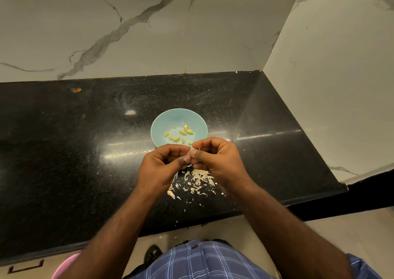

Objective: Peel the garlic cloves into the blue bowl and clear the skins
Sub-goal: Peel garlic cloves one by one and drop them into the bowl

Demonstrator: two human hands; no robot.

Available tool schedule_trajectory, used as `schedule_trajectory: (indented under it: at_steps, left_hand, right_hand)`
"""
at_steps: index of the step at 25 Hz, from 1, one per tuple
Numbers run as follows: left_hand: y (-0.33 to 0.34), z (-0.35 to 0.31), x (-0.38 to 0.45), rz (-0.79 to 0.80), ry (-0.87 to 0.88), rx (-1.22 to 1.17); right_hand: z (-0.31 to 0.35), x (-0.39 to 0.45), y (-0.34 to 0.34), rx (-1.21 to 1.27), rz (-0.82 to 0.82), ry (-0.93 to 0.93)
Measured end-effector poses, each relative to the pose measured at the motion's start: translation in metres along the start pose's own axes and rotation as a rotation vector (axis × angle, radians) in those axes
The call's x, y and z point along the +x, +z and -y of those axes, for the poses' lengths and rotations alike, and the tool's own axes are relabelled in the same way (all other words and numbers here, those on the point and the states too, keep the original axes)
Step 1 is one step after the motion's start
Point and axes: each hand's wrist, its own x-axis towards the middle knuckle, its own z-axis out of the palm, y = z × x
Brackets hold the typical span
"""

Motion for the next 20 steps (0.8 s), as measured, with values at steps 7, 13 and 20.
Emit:
schedule_trajectory:
  at_steps: [7, 13, 20]
  left_hand:
    - [0.003, 0.002, 0.0001, 0.002, -0.061, -0.048]
    - [0.0024, 0.0022, 0.0034, -0.067, -0.225, -0.394]
    - [0.0007, 0.0027, 0.0056, -0.019, -0.26, -0.308]
  right_hand:
    - [0.0018, 0.0, -0.0017, -0.072, -0.001, -0.023]
    - [-0.0048, -0.0019, -0.0035, -0.373, 0.051, -0.15]
    - [-0.0015, -0.0047, 0.0013, -0.604, -0.029, -0.255]
